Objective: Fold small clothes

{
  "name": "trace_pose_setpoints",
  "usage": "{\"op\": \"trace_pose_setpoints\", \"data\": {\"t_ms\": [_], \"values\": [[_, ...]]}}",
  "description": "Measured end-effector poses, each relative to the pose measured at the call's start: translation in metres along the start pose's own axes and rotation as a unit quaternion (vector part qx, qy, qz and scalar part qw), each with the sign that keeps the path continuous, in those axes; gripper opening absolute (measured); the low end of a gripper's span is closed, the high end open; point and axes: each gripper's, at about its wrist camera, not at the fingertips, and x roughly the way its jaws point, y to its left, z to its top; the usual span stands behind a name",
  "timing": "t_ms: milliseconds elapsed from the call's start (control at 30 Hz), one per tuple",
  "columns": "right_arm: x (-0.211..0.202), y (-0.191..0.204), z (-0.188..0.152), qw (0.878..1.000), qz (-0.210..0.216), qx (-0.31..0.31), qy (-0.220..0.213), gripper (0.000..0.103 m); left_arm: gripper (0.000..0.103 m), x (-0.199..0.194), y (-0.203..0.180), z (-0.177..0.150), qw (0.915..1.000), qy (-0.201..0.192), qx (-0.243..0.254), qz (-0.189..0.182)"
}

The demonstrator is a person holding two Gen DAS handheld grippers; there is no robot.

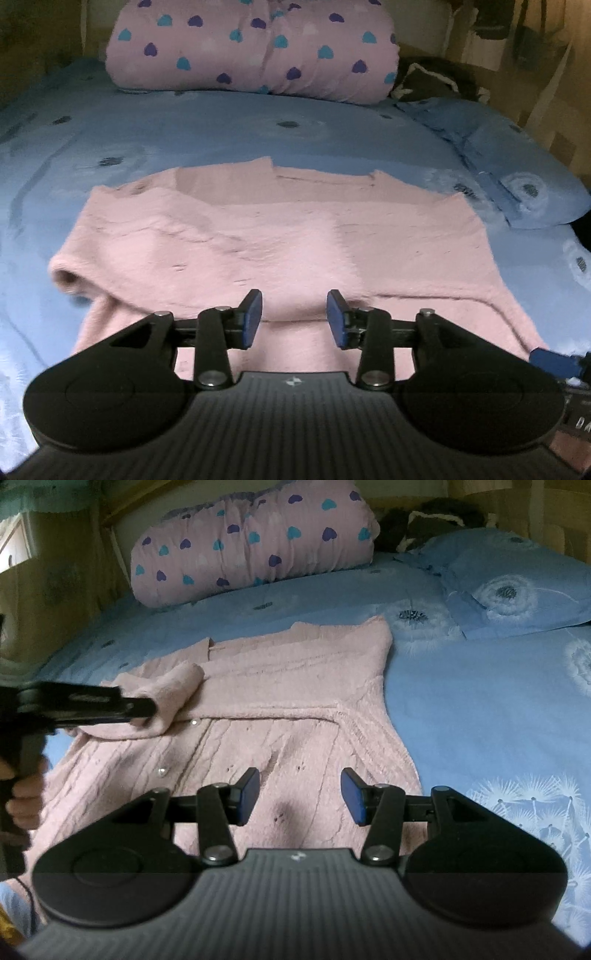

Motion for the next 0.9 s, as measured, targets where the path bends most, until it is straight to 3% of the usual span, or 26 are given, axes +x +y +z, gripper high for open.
{"op": "trace_pose_setpoints", "data": {"t_ms": [233,333,600,900], "values": [[0.005,0.008,-0.007,1.0,-0.01,-0.024,0.007,0.051,0.046,0.0,0.039,-0.005,0.9995,0.002,-0.015,0.028],[0.003,0.011,-0.005,1.0,0.008,-0.022,0.008,0.051,0.047,0.003,0.054,-0.006,0.999,0.007,-0.015,0.042],[0.019,0.04,0.031,0.999,0.036,-0.02,-0.004,0.051,0.05,0.011,0.083,-0.005,0.9953,0.042,-0.075,0.045],[0.072,0.091,0.064,0.998,0.051,-0.04,0.008,0.051,0.058,0.011,0.082,-0.007,0.995,0.046,-0.073,0.051]]}}
